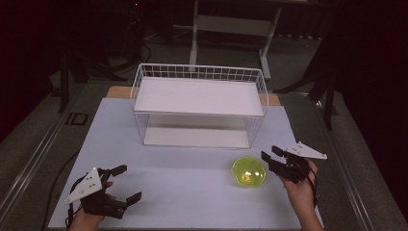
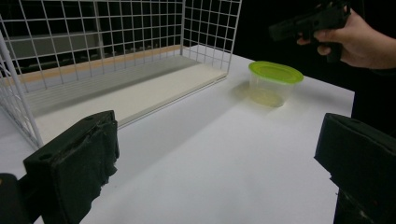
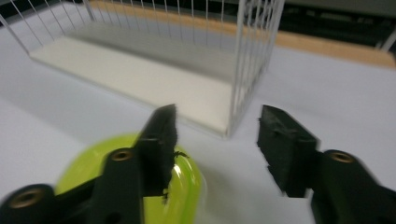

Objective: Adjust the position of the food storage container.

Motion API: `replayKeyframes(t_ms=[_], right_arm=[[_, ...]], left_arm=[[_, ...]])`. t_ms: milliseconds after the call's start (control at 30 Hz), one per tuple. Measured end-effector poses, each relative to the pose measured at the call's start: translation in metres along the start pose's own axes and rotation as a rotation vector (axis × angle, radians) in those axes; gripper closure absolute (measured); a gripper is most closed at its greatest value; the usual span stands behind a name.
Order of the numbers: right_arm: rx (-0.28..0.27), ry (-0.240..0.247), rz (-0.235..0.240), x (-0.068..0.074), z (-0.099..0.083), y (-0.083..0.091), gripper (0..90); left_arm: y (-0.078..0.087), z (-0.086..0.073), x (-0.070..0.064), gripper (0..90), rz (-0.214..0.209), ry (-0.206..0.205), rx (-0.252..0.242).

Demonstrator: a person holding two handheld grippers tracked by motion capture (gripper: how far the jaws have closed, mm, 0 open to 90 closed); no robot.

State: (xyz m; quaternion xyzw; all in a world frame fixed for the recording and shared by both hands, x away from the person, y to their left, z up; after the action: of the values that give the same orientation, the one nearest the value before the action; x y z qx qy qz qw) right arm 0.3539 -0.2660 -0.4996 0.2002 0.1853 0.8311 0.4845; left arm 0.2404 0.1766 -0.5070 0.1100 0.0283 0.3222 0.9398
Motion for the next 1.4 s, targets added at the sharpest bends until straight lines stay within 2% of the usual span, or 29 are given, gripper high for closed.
replayKeyframes(t_ms=[100,167,200,267,400,633,867,933,1100,1267,1367,1400], right_arm=[[0.026,-0.009,-0.011,-0.006,-0.012,-0.001,61.7],[0.031,-0.015,-0.017,-0.008,-0.015,-0.001,63.5],[0.050,-0.029,-0.022,-0.010,-0.020,-0.001,69.8],[0.065,-0.032,-0.030,-0.013,-0.025,-0.001,76.7],[0.134,-0.049,-0.025,-0.015,-0.041,-0.001,89.8],[0.199,-0.059,-0.029,-0.012,-0.064,-0.004,90.0],[0.244,-0.041,0.009,0.002,-0.077,-0.015,90.0],[0.253,-0.043,0.034,0.008,-0.079,-0.018,90.0],[0.266,-0.041,0.064,0.017,-0.078,-0.024,90.0],[0.286,-0.059,0.106,0.030,-0.078,-0.030,90.0],[0.297,-0.054,0.114,0.036,-0.077,-0.033,90.0],[0.303,-0.057,0.137,0.043,-0.076,-0.036,90.0]], left_arm=[[0.000,0.000,0.000,0.5,0.000,-0.001,-0.001],[0.000,0.000,0.000,0.5,0.000,0.001,-0.001],[0.000,0.000,0.000,0.5,-0.001,0.000,0.000],[-0.001,0.000,0.000,0.5,-0.001,-0.003,0.001],[-0.001,0.000,-0.001,0.5,-0.003,-0.010,0.003],[0.000,0.001,-0.001,0.5,-0.002,-0.009,0.001],[-0.001,0.000,-0.001,0.5,-0.001,-0.006,0.006],[-0.001,0.000,-0.001,0.5,-0.001,-0.006,0.006],[-0.001,0.000,-0.001,0.5,-0.001,-0.011,0.007],[-0.001,0.000,-0.001,0.5,0.001,-0.005,0.008],[-0.001,0.000,-0.001,0.5,-0.001,-0.007,0.009],[-0.001,0.000,-0.001,0.5,-0.002,-0.007,0.008]])
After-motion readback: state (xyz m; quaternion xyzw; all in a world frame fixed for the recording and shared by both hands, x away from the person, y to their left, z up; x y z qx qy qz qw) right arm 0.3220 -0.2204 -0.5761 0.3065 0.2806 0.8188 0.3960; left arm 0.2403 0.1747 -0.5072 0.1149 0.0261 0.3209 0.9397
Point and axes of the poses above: each handheld gripper's, and its own axes: y roughly backward along the jaws, z roughly out of its top, x roughly to its left, the point moved 8 cm from there along -y, roughly forward along the jaws, and after that the axes turned 7 degrees about -y, right-handed, at the moved point
